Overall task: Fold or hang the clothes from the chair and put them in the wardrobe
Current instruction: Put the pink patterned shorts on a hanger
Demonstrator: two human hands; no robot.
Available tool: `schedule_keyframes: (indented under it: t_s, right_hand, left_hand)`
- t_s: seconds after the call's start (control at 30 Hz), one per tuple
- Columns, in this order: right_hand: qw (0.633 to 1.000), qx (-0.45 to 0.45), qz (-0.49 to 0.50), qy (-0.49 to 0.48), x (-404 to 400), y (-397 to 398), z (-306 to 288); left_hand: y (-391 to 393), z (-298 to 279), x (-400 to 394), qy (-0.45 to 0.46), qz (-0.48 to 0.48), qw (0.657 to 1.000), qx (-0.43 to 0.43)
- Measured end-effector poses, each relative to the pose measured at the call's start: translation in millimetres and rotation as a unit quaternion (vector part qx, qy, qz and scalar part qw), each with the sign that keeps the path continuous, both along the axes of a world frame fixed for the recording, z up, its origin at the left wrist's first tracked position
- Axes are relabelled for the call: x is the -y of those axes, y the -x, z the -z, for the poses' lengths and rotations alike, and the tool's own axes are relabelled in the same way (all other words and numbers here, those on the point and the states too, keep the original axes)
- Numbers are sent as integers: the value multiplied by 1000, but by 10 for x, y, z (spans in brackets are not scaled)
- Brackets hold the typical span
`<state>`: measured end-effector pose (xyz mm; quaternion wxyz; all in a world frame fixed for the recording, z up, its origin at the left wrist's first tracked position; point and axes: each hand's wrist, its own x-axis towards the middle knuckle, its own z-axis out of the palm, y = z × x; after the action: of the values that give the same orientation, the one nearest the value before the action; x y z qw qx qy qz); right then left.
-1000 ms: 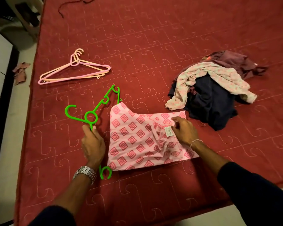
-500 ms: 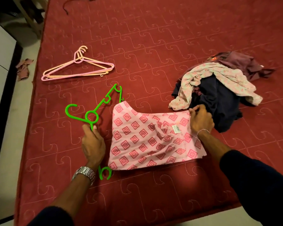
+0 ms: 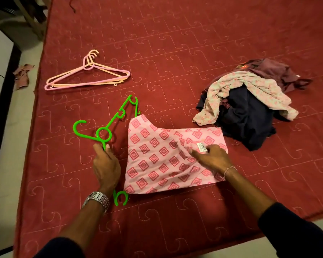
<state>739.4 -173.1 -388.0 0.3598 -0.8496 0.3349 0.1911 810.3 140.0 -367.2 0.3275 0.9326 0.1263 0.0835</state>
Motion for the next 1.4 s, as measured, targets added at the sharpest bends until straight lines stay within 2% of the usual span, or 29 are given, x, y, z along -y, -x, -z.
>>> schedule_keyframes:
  t_s: [0.13, 0.23, 0.37, 0.53, 0.67, 0.73, 0.77, 0.83, 0.87, 0.9, 0.97, 1.07, 1.27, 1.4]
  right_hand:
    - [983, 139, 67, -100, -34, 43, 8]
    - [977, 204, 63, 18, 2, 114, 21]
    - [972, 175, 72, 138, 201, 169, 48]
    - [955, 76, -3, 286, 244, 268, 239]
    - [932, 72, -4, 355, 125, 161, 220]
    - [916, 114, -17, 384, 45, 89, 139]
    - [927, 128, -31, 352, 16, 55, 76]
    - [974, 128, -25, 186, -83, -115, -103]
    - [983, 126, -49, 128, -151, -263, -223]
    - [973, 163, -100, 127, -222, -448, -349]
    - [925, 260, -211, 180, -374, -894, -604]
    - [863, 335, -330, 183, -586, -1392, -1135]
    - [803, 341, -412, 264, -638, -1881, -2273]
    - [788, 324, -474, 224, -655, -1955, -2963]
  left_hand:
    - [-4, -4, 3, -4, -7, 1000, -6]
    - [4, -12, -1, -2, -16, 1000, -9]
    - [0, 6, -11, -8, -18, 1000, -12]
    - [-3, 32, 25, -2, 0, 1000, 4]
    - [-23, 24, 40, 8, 19, 1000, 22]
    - [-36, -12, 44, 14, 33, 999, 34]
    - [-40, -40, 54, 18, 40, 998, 42]
    - [-65, -140, 57, 21, 47, 997, 57]
    - [-86, -215, 58, 20, 50, 996, 66]
    - [-99, -294, 68, 19, 58, 995, 75]
    - [-138, -490, 93, 20, 74, 993, 95]
    - [-228, -831, 125, 22, 97, 987, 123]
    - [-292, -1807, -42, 18, 186, 966, 177]
    - [-341, -2654, -347, -75, 258, 940, 213]
